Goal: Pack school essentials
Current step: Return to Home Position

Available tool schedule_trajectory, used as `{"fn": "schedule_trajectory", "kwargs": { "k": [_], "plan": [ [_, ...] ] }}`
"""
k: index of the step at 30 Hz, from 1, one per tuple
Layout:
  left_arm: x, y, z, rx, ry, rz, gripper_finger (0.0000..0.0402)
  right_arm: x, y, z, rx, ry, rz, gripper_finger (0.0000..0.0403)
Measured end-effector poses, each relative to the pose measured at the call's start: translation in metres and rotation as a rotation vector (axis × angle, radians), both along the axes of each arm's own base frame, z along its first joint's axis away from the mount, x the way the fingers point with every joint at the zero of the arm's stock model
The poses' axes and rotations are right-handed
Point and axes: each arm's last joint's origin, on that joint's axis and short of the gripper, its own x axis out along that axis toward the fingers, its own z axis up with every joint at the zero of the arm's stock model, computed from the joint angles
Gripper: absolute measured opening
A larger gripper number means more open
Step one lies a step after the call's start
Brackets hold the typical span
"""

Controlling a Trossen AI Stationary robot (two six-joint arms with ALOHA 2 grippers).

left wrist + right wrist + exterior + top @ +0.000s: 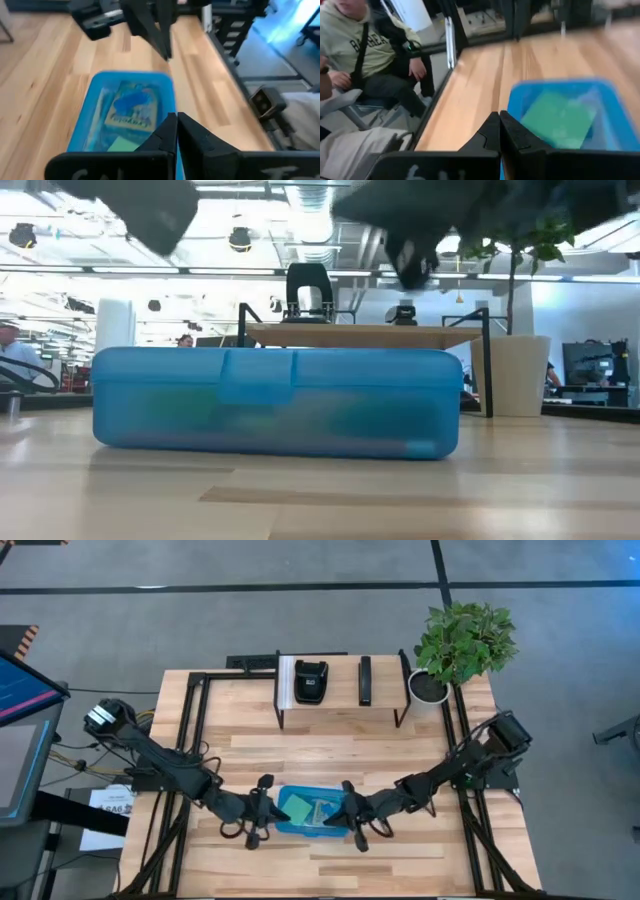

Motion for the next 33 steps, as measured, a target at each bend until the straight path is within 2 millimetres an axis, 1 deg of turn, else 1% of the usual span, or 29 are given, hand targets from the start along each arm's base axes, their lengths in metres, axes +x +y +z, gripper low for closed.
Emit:
{"fn": "schedule_trajectory", "kwargs": {
  "k": [8,11,14,21,26,33],
  "plan": [
    [-0.018,-0.003,0.035,0.052,-0.185,-0.057,0.0,-0.016,-0.01,0.056,-0.151,-0.2,0.029,0.0012],
    [-0.02,-0.001,0.046,0.057,-0.25,-0.073,0.0,-0.022,-0.016,0.071,-0.186,-0.236,0.024,0.0012],
    [-0.022,0.002,0.052,0.069,-0.285,-0.082,0.0,-0.027,-0.023,0.083,-0.195,-0.253,0.01,0.0012],
    [-0.021,0.01,0.057,0.078,-0.306,-0.069,0.0,-0.042,-0.033,0.099,-0.211,-0.218,0.003,0.0012],
    [-0.022,0.018,0.063,0.072,-0.319,-0.068,0.0,-0.051,-0.038,0.103,-0.239,-0.173,-0.035,0.0012],
    [-0.037,0.036,0.082,0.043,-0.365,-0.02,0.0,-0.063,-0.044,0.111,-0.26,-0.143,-0.066,0.0012]
  ]
}}
